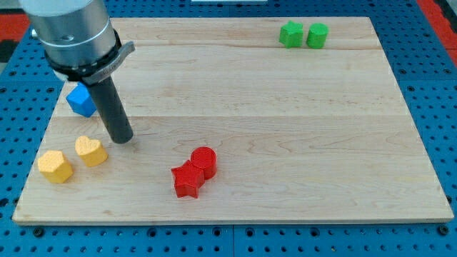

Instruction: Place the arm in between blue blocks and red blocks

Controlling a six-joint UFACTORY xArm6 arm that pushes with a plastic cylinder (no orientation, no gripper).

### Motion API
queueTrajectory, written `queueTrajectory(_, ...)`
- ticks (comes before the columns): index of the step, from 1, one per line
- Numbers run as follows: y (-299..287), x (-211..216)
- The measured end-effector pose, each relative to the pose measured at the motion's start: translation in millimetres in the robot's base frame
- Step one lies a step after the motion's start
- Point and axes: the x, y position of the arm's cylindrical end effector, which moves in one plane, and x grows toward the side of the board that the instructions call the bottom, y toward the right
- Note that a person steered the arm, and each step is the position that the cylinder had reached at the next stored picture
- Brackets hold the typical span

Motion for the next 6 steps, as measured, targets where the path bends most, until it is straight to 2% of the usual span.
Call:
queueTrajectory(1, -31, 9)
queueTrajectory(3, 17, 12)
queueTrajectory(6, 13, 14)
